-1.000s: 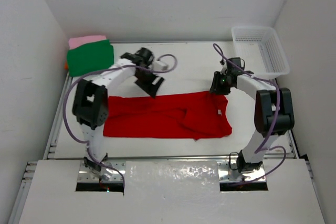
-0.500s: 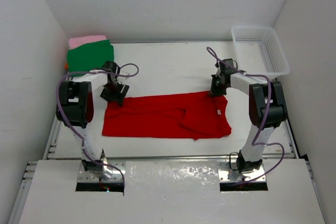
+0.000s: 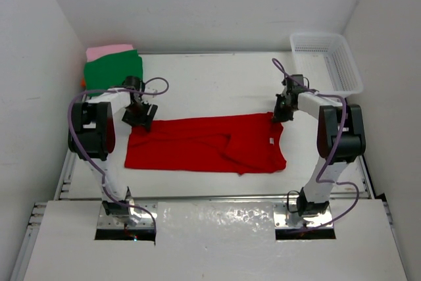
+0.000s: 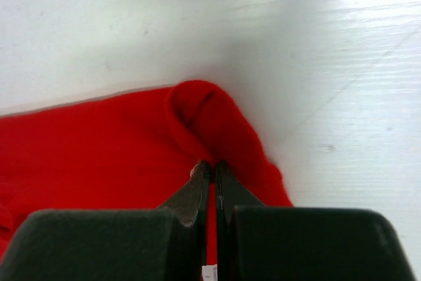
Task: Fold and stack the t-shirts
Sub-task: Fold the other side of the tshirt into a rectangle
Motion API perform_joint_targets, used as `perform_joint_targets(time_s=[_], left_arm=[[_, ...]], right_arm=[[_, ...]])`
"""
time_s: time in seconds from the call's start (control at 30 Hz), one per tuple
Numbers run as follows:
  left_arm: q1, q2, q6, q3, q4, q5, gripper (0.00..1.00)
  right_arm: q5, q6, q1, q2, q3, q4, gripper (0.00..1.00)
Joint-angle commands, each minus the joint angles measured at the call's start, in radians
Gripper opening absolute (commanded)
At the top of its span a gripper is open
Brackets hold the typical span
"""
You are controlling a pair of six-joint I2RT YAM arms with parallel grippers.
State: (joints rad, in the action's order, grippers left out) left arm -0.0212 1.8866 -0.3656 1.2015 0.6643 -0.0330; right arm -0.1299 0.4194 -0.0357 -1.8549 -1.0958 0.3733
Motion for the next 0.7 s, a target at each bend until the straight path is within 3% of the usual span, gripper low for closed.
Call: perform_joint_targets(time_s=[0.0,0.13,0.3,0.5,0.67], left_arm=[[-0.022,0.063,-0.019,-0.059,-0.094,0.039,0.64],[-0.023,0.057,-0.026,-0.057,-0.086,0.038,0.64],[-0.022,0.019,-0.039,-0.028,-0.049,-0.036,0.64],[-0.022,-0.041,-0.071,0.093,0.06,-0.149,0.66],[-0.023,-0.047,-0.069,0.164,0.118,-0.171,0.66]], right_arm=[[0.023,-0.01,0.022,0.025,-0.006,-0.028,0.0],[-0.028,-0.019,0.03,0.003,-0.012,-0.051,0.0],[-0.033,-0.065,0.031,0.034,-0.039,-0.03,0.27],[0.019,-0.157,0.016,0.169,-0.087,0.028,0.38],[0.197,-0.234,-0.199,0.312,-0.067,0.076,0.37]])
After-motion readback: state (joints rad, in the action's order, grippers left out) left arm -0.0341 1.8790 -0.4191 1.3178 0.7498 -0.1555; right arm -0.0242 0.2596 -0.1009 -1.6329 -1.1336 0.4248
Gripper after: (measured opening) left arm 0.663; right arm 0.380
